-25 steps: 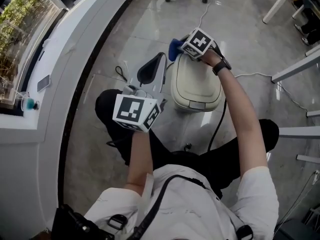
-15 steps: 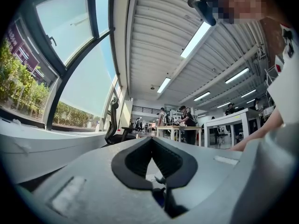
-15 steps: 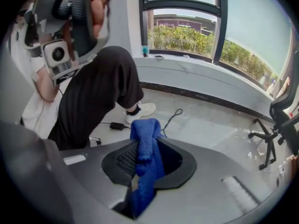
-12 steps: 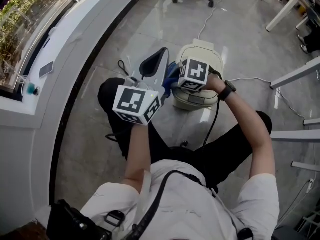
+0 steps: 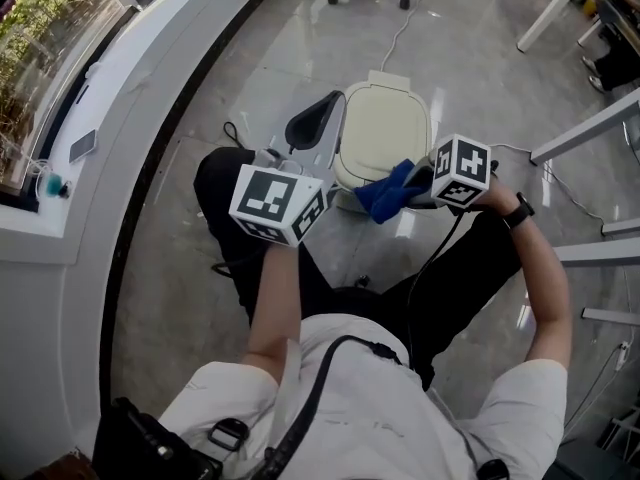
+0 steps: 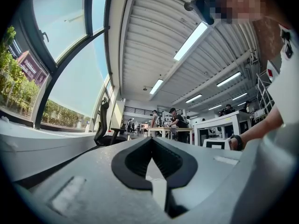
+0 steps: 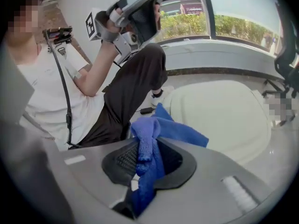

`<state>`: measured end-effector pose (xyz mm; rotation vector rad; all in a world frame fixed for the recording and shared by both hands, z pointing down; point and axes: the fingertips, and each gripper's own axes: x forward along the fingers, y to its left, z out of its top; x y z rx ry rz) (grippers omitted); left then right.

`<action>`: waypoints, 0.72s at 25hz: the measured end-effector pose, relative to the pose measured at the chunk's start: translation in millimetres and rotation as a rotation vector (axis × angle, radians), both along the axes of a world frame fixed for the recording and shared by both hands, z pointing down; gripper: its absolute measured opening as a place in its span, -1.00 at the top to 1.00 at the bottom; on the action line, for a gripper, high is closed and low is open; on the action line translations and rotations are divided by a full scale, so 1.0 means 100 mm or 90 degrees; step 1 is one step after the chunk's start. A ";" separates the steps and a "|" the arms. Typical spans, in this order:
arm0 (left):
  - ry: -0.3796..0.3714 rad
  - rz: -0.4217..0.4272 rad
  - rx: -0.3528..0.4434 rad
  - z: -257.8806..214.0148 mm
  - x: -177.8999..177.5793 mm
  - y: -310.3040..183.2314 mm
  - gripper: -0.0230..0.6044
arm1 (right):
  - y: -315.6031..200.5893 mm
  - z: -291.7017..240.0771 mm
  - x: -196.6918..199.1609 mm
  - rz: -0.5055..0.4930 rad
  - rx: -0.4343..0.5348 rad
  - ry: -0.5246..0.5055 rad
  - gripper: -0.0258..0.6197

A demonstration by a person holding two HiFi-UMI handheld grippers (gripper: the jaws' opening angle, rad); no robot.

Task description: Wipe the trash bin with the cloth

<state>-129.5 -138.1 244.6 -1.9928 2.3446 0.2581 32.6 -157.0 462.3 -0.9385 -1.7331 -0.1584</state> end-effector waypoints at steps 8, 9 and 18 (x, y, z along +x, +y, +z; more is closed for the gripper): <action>0.008 -0.005 -0.007 0.07 -0.02 0.03 0.94 | -1.34 0.08 -0.05 0.221 0.120 0.051 0.73; 0.009 -0.008 -0.005 0.06 -0.04 0.04 0.94 | -1.56 0.08 -0.15 0.284 0.145 0.046 0.73; 0.020 -0.043 -0.006 0.11 -0.21 0.18 0.94 | -2.66 0.07 -1.31 0.547 0.295 -0.085 0.73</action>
